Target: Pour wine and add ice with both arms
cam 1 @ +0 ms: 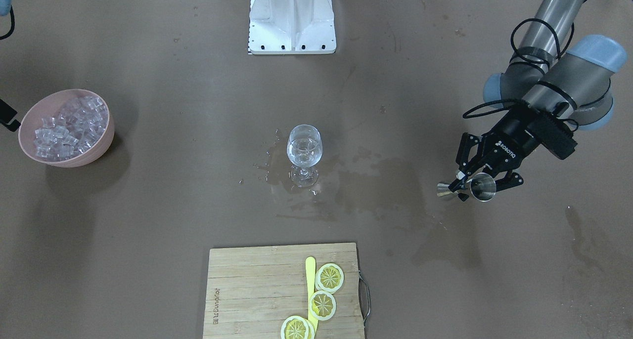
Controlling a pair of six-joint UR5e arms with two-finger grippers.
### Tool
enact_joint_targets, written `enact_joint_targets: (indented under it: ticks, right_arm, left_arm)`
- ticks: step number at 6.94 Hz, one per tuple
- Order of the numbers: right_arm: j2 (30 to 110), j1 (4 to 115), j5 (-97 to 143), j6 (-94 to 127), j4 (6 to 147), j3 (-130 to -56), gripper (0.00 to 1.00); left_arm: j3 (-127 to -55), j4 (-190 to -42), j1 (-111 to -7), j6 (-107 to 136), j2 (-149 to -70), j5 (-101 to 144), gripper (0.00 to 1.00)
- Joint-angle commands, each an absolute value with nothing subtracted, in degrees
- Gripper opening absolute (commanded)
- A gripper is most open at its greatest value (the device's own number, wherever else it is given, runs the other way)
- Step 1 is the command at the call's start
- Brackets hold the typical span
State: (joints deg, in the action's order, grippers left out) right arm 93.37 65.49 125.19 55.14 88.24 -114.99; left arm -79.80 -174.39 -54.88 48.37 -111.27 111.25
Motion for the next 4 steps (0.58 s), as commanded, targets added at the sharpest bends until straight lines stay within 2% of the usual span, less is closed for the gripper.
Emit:
enact_joint_targets:
  ticks: [1, 4]
  right_arm:
    - [93.25, 62.94, 124.54, 58.00, 87.89, -114.96, 1.00]
    - [93.78, 62.14, 124.72, 58.01, 87.45, -114.17, 0.97]
  left_arm:
    - [-81.20, -174.11, -53.53, 47.73, -111.44, 111.09, 0.00]
    - [-82.79, -171.22, -50.98, 44.41, -113.73, 110.83, 0.00]
